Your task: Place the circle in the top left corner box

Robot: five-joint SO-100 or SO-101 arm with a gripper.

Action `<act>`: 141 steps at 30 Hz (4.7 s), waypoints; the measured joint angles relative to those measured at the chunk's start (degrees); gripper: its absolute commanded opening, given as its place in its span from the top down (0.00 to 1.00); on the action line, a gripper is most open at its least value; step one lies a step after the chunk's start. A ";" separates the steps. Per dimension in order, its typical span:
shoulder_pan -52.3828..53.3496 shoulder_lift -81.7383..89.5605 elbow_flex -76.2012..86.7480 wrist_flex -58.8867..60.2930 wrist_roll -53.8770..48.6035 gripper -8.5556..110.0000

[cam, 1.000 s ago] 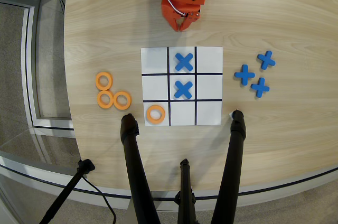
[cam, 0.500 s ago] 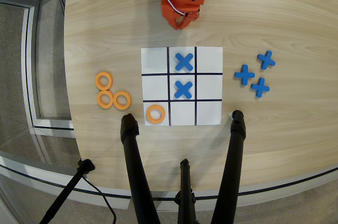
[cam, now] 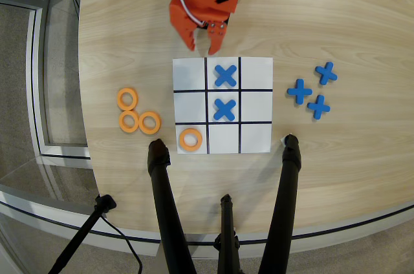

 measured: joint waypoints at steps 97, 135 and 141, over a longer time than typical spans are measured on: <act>10.28 -73.83 -20.30 -53.61 3.16 0.84; 25.66 -41.92 -4.83 -23.64 -9.84 0.93; 10.72 -20.74 -4.92 -20.83 0.09 0.93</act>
